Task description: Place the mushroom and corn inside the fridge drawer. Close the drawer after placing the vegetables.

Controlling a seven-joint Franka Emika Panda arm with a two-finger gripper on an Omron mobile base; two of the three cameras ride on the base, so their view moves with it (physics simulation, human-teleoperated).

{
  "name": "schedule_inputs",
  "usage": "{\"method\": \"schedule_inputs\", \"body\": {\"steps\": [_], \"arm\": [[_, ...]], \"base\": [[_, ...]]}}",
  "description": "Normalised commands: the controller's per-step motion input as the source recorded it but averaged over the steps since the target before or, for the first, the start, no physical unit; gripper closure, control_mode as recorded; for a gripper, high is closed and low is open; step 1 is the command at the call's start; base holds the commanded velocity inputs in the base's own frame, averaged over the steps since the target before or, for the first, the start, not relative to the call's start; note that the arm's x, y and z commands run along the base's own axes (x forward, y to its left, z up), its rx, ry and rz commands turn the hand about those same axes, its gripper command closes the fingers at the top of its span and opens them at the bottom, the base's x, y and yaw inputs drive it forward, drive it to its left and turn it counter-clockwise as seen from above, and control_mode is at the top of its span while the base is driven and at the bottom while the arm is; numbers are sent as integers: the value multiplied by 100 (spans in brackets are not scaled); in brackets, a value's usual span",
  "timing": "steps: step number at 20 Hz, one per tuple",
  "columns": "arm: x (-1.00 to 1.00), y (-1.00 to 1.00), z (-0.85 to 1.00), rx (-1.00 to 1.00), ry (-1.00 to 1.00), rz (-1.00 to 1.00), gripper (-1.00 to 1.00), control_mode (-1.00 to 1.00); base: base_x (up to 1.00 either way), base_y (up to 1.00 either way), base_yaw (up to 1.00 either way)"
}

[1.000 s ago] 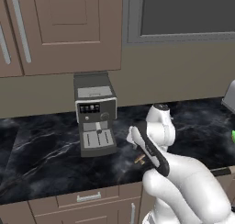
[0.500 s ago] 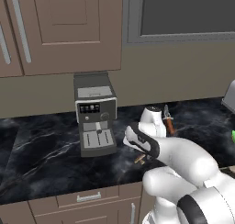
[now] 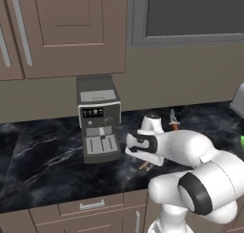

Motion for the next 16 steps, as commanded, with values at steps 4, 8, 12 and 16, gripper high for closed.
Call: {"method": "schedule_inputs", "body": {"steps": [4, 8, 12, 16], "arm": [[-27, 14, -66, 0, -4, 0, 100, -100], [-54, 7, -21, 0, -14, 0, 100, -100], [-92, -21, 29, 0, -25, 0, 100, -100], [-36, -48, 78, 0, -13, 0, 100, -100]], "base": [[0, 0, 0], [0, 0, 0], [0, 0, 0], [0, 0, 0]]}}
